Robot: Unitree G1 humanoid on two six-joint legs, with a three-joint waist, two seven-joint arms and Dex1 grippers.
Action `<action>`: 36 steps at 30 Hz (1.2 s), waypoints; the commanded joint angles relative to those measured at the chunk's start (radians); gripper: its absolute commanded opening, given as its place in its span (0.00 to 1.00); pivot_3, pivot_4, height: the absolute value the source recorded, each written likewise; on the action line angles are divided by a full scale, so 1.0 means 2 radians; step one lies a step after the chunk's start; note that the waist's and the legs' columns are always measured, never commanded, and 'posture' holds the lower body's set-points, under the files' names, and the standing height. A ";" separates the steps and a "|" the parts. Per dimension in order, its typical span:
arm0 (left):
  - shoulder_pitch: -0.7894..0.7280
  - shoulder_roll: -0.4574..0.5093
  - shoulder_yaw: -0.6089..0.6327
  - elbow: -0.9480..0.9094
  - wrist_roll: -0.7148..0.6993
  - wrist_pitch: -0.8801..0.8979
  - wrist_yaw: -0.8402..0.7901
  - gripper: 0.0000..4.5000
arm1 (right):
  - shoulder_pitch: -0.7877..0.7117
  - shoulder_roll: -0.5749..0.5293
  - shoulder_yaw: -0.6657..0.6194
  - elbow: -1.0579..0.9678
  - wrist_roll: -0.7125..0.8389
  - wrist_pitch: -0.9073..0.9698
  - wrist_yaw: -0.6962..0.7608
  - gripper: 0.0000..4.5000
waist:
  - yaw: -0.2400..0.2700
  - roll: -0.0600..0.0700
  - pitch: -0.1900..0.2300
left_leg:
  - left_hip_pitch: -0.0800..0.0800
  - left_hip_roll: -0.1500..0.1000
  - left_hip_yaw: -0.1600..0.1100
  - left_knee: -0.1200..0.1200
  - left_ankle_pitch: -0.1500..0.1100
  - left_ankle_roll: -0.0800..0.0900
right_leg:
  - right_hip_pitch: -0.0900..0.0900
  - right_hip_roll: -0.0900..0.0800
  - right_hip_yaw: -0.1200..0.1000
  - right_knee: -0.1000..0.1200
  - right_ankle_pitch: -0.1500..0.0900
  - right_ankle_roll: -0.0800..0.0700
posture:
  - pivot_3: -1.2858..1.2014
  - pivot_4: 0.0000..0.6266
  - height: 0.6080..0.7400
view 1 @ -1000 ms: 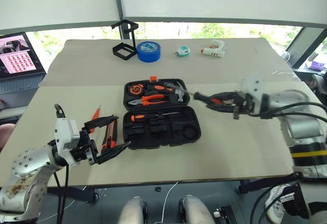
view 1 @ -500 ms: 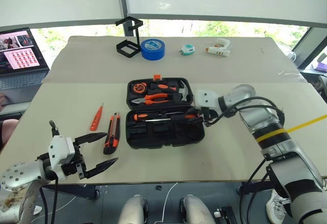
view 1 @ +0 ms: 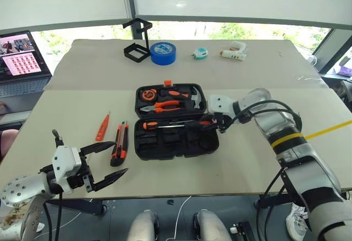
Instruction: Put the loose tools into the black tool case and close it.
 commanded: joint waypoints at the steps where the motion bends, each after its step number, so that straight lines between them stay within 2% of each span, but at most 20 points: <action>1: 0.003 -0.002 0.013 0.003 -0.003 -0.015 -0.005 1.00 | -0.015 0.002 -0.021 -0.004 0.019 -0.031 0.011 0.66 | 0.000 0.000 0.000 | 0.000 0.000 0.000 0.000 0.000 0.000 | 0.000 0.000 0.000 0.000 0.000 0.000 | 0.52 0.24 1.00; 5: 0.005 -0.004 0.012 0.009 -0.001 -0.020 -0.007 1.00 | -0.024 -0.005 -0.048 -0.010 0.059 -0.009 0.043 0.96 | 0.000 0.000 0.000 | 0.000 0.000 0.000 0.000 0.000 0.000 | 0.000 0.000 0.000 0.000 0.000 0.000 | 0.52 0.24 1.00; 9: 0.001 -0.007 0.008 0.014 0.001 -0.023 -0.004 1.00 | -0.015 -0.017 -0.093 -0.017 0.128 0.012 0.100 0.96 | 0.001 0.000 0.000 | 0.000 0.000 0.000 0.000 0.000 0.000 | 0.000 0.000 0.000 0.000 0.000 0.000 | 0.52 0.24 1.00; 13: -0.015 -0.015 0.003 0.019 -0.002 -0.018 0.011 1.00 | -0.001 0.008 -0.125 -0.002 0.143 0.027 0.041 0.71 | 0.000 0.000 0.000 | 0.000 0.000 -0.001 0.000 0.000 0.000 | 0.000 0.000 0.000 0.000 0.000 0.000 | 0.52 0.24 1.00; 22: -0.033 -0.009 -0.009 0.010 -0.005 0.004 0.015 1.00 | 0.047 0.068 -0.095 -0.007 0.098 0.001 -0.036 0.01 | -0.002 0.000 0.000 | 0.000 0.000 0.000 0.000 0.000 0.000 | 0.000 0.000 0.000 0.001 0.000 0.000 | 0.52 0.24 1.00; 27: -0.048 0.000 -0.015 0.001 0.010 0.013 0.025 1.00 | 0.052 0.092 -0.088 0.025 0.081 0.001 -0.065 0.01 | -0.001 0.000 0.000 | 0.000 0.000 0.000 0.000 0.000 0.000 | 0.000 0.000 0.000 0.001 0.000 0.000 | 0.52 0.24 1.00; 36: -0.063 0.006 -0.016 -0.005 0.011 0.027 0.036 1.00 | 0.060 0.112 -0.071 0.032 0.071 -0.016 -0.062 0.01 | -0.001 0.000 0.000 | 0.001 0.000 0.000 0.000 0.000 -0.001 | 0.000 0.000 0.000 0.001 0.000 0.000 | 0.52 0.24 1.00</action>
